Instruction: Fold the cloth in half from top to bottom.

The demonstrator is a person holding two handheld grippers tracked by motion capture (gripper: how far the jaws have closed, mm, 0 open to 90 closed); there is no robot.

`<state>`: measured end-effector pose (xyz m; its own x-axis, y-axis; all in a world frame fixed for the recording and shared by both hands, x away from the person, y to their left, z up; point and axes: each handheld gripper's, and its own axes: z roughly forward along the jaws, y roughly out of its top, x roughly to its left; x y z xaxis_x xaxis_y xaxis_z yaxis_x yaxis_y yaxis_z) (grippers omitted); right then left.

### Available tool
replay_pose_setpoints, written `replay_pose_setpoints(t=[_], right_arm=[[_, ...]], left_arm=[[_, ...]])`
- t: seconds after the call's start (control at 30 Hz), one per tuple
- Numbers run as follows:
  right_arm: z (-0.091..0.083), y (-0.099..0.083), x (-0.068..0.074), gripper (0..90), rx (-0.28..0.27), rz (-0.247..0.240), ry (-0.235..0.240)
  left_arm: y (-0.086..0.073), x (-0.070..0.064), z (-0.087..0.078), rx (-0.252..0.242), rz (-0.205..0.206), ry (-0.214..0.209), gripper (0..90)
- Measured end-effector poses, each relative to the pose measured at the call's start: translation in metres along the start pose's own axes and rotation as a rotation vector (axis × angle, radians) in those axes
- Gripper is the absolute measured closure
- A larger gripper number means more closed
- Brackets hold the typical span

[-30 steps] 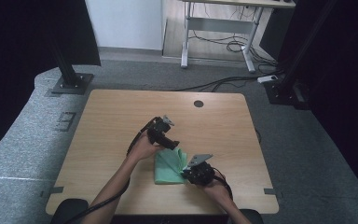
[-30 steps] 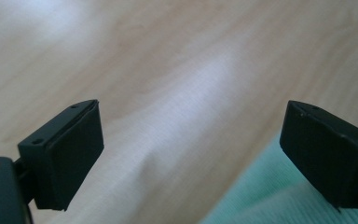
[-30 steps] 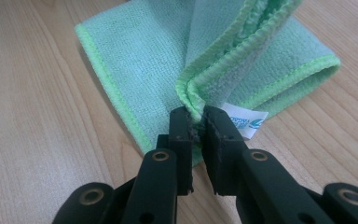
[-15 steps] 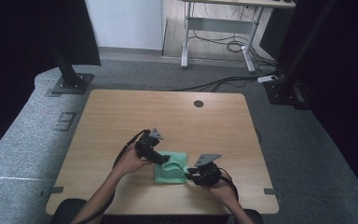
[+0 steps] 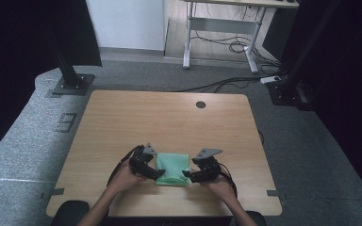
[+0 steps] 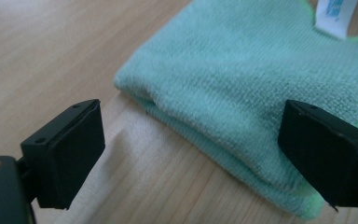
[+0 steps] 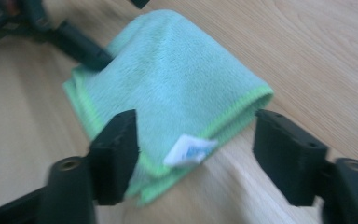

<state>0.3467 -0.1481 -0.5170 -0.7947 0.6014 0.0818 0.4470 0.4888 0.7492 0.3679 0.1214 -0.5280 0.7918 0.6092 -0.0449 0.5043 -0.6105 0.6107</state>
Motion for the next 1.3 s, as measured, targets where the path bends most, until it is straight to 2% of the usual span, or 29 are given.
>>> replay_pose_setpoints(t=[0.13, 0.23, 0.4, 0.53, 0.6, 0.73, 0.77, 0.83, 0.87, 0.97, 1.03, 1.13, 1.23, 1.3], right_arm=[[0.017, -0.001, 0.004, 22.1, 0.04, 0.016, -0.032], [0.021, -0.006, 0.007, 20.8, 0.075, -0.007, -0.062], [0.021, -0.014, 0.008, 20.4, 0.087, -0.012, -0.075], [0.021, -0.014, 0.009, 19.3, 0.088, -0.018, -0.09], [0.021, -0.015, 0.009, 19.0, 0.089, -0.016, -0.093], [0.02, -0.016, 0.009, 18.1, 0.089, -0.012, -0.106], [0.02, -0.017, 0.008, 17.7, 0.09, -0.01, -0.108], [0.02, -0.018, 0.007, 16.7, 0.089, 0.008, -0.109], [0.021, -0.019, 0.006, 16.0, 0.09, 0.019, -0.106], [0.022, -0.019, 0.006, 15.2, 0.092, 0.034, -0.109], [0.022, -0.019, 0.006, 14.6, 0.091, 0.037, -0.113], [0.022, -0.019, 0.006, 14.4, 0.09, 0.039, -0.116], [0.021, -0.019, 0.009, 15.7, 0.087, 0.014, -0.122], [0.018, -0.02, 0.01, 16.4, 0.09, -0.001, -0.126]], left_arm=[[-0.005, -0.001, 0.003, 0.002, -0.008, 0.004, 6.5], [-0.004, 0.0, -0.002, -0.024, -0.02, -0.005, 5.8], [0.011, 0.001, -0.012, -0.081, -0.028, 0.009, 5.9], [0.025, 0.0, -0.006, -0.101, -0.041, 0.041, 5.8], [0.029, 0.0, 0.002, -0.089, -0.051, 0.052, 5.9], [0.024, 0.0, 0.017, 0.004, -0.01, 0.11, 5.7], [0.02, 0.002, 0.018, 0.013, -0.019, 0.106, 5.5], [0.015, 0.003, 0.016, 0.002, -0.065, 0.081, 5.1], [0.014, 0.002, 0.013, -0.004, -0.067, 0.079, 5.3], [0.009, -0.007, 0.004, 0.007, -0.025, 0.085, 5.8], [0.005, -0.009, 0.001, 0.009, -0.026, 0.086, 5.8], [-0.001, -0.007, 0.008, 0.017, -0.042, 0.102, 5.6], [-0.003, -0.002, 0.014, 0.004, -0.084, 0.085, 2.7], [-0.004, 0.002, 0.015, -0.002, -0.091, 0.079, 0.6]])
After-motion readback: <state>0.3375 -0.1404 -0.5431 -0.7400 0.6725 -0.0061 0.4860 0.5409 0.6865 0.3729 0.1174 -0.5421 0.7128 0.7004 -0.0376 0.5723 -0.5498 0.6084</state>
